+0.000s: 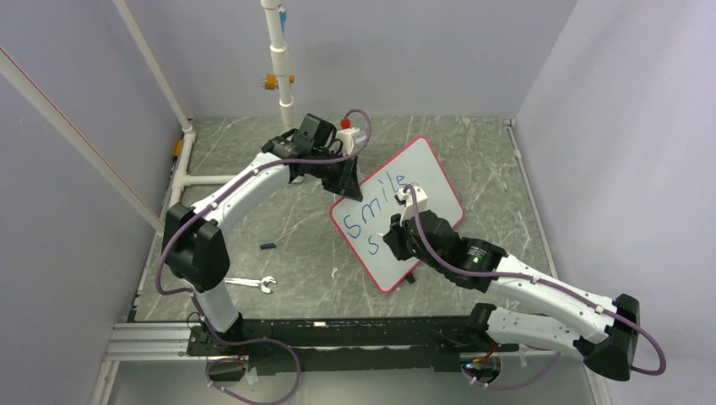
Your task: Write a sentence on the whiteboard
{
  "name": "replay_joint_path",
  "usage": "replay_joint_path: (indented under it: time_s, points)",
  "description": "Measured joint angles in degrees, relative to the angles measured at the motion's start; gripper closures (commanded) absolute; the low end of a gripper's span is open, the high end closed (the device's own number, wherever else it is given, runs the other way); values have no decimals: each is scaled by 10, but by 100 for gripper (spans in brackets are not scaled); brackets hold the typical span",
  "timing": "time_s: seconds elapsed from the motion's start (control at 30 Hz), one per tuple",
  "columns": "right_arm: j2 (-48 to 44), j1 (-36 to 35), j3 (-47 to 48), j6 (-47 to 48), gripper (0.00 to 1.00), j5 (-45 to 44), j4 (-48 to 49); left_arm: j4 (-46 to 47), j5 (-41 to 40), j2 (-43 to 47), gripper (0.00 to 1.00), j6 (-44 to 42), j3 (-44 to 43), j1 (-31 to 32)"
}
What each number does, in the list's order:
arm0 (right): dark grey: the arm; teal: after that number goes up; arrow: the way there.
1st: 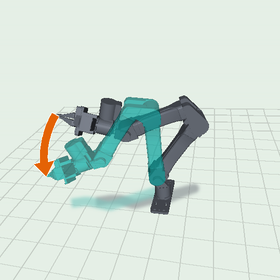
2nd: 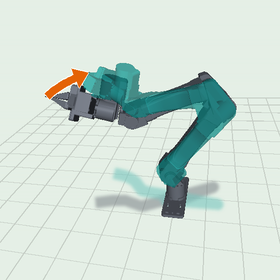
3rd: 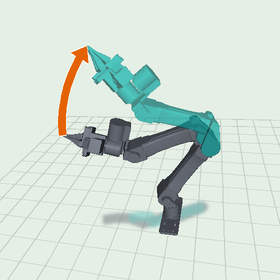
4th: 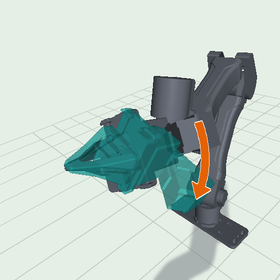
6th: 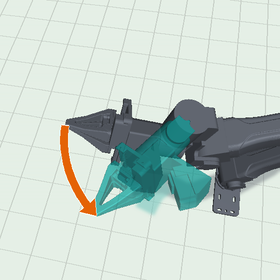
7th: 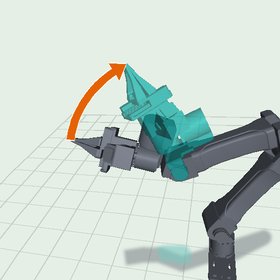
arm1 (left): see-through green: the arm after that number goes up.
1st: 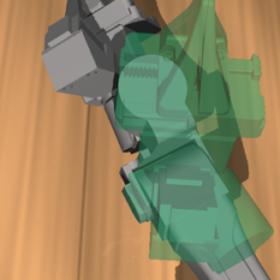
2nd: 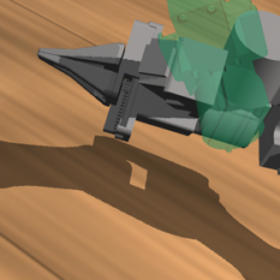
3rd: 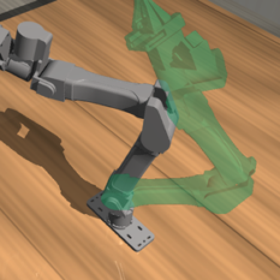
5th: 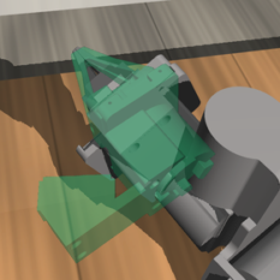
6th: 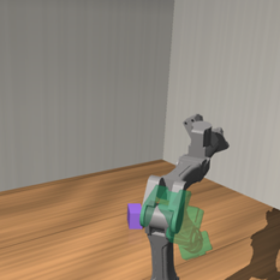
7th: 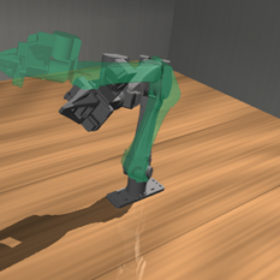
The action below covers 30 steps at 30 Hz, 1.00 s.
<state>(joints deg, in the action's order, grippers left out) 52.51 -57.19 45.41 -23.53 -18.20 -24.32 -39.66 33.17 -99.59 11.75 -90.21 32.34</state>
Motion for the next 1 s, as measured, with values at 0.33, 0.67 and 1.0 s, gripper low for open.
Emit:
replay_joint_path:
  time_s: [0.33, 0.67, 1.0]
  points:
    - [15, 10, -18, -1, 100, 5, 11, 0, 0, 0, 100, 0, 0, 0]
    - [28, 24, -30, -1, 100, 18, 32, 0, -3, 0, 100, 0, 0, 0]
    - [22, 78, -35, 0, 100, 44, 41, 1, -3, 0, 100, 0, 0, -2]
